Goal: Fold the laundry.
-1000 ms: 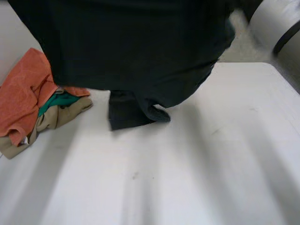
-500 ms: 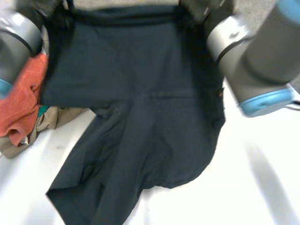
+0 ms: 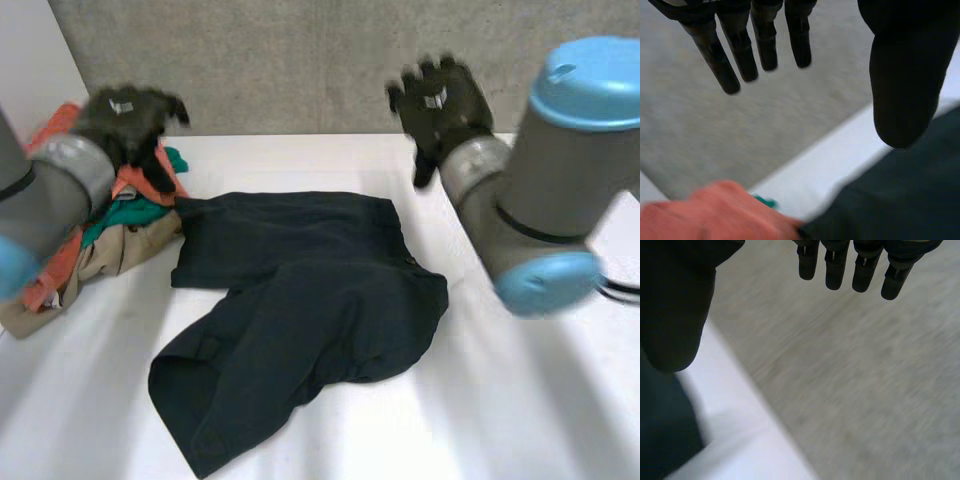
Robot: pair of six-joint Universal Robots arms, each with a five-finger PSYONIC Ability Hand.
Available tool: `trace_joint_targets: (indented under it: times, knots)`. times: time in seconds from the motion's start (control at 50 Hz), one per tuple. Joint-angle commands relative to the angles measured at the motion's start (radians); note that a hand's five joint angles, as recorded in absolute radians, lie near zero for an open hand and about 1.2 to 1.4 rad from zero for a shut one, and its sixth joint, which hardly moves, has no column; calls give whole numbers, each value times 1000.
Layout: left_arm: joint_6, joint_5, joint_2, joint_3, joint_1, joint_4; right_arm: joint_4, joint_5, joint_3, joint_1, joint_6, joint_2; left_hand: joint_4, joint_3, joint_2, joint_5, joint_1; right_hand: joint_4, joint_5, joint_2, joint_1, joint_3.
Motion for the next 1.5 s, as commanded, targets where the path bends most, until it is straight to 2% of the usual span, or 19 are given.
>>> trace_joint_targets:
  times: [0.02, 0.14, 0.22, 0.3, 0.5, 0.58, 0.74, 0.76, 0.82, 0.84, 0.88, 0.98, 1.04, 1.16, 1.24, 1.26, 1.28, 1.3, 1.5]
  knots:
    - [10, 156, 301, -528, -95, -126, 339, -123, 312, -54, -7, -142, 258, 262, 255, 257, 236, 235, 221, 232, 224, 237]
    - [10, 166, 388, -763, -205, -46, 278, -238, 535, -88, -12, -193, 262, 266, 258, 260, 239, 518, 504, 514, 507, 520]
    - [9, 89, 357, -826, -241, 69, 160, -261, 629, -96, -10, -193, 253, 257, 250, 251, 230, 492, 478, 488, 481, 493]
    - [8, -13, 268, -845, -230, 176, -7, -258, 692, -90, -4, -150, 215, 219, 211, 213, 192, 307, 293, 304, 296, 309]
    - [53, -129, 104, -793, -250, 222, -255, -236, 710, -53, 2, -62, 185, 189, 182, 184, 163, 292, 278, 288, 281, 294]
    - [97, -172, 62, -774, -264, 273, -328, -227, 696, -30, 2, -33, 291, 294, 287, 289, 268, 301, 287, 297, 290, 302]
    - [234, -212, 12, -767, -270, 411, -394, -183, 637, 4, -7, 56, 872, 876, 868, 870, 849, 395, 381, 391, 384, 396]
    - [255, -212, 6, -767, -268, 438, -400, -171, 621, 4, -10, 76, 977, 981, 973, 975, 954, 453, 439, 449, 442, 455]
    - [277, -213, 0, -756, -261, 465, -408, -155, 601, -1, -17, 93, 978, 982, 974, 976, 955, 626, 612, 622, 615, 628]
    - [285, -213, 3, -748, -256, 465, -414, -148, 592, -5, -21, 97, 978, 982, 974, 976, 955, 886, 871, 882, 874, 887]
    - [285, -213, 9, -738, -254, 453, -416, -141, 586, -10, -24, 94, 978, 982, 974, 976, 955, 1187, 1173, 1183, 1176, 1188]
    - [260, -215, 125, -698, -257, 348, -401, -111, 583, -13, -27, 10, 978, 982, 974, 976, 955, 1188, 1174, 1184, 1177, 1189]
    - [225, -206, 257, -649, -250, 243, -335, -104, 574, -35, -40, -120, 978, 982, 974, 976, 955, 1188, 1174, 1184, 1177, 1189]
    - [154, -135, 463, -480, -225, 6, 5, -147, 441, -70, -95, -353, 978, 982, 974, 976, 955, 1188, 1174, 1184, 1177, 1189]
    - [124, -80, 516, -409, -204, -106, 194, -219, 354, -114, -73, -363, 978, 982, 974, 976, 955, 1188, 1174, 1184, 1177, 1189]
    - [119, -72, 510, -405, -198, -120, 225, -235, 344, -117, -67, -354, 978, 982, 974, 976, 955, 1115, 1101, 1111, 1104, 1116]
    - [117, -61, 477, -400, -189, -136, 274, -258, 333, -124, -51, -334, 978, 982, 974, 976, 955, 670, 655, 666, 658, 671]
    - [116, -57, 455, -400, -184, -138, 293, -267, 334, -125, -38, -325, 978, 982, 974, 976, 955, 595, 581, 592, 584, 597]
    - [117, -123, 257, -406, -178, -126, 147, -305, 615, -124, 305, -308, 978, 982, 974, 976, 955, 243, 228, 239, 231, 244]
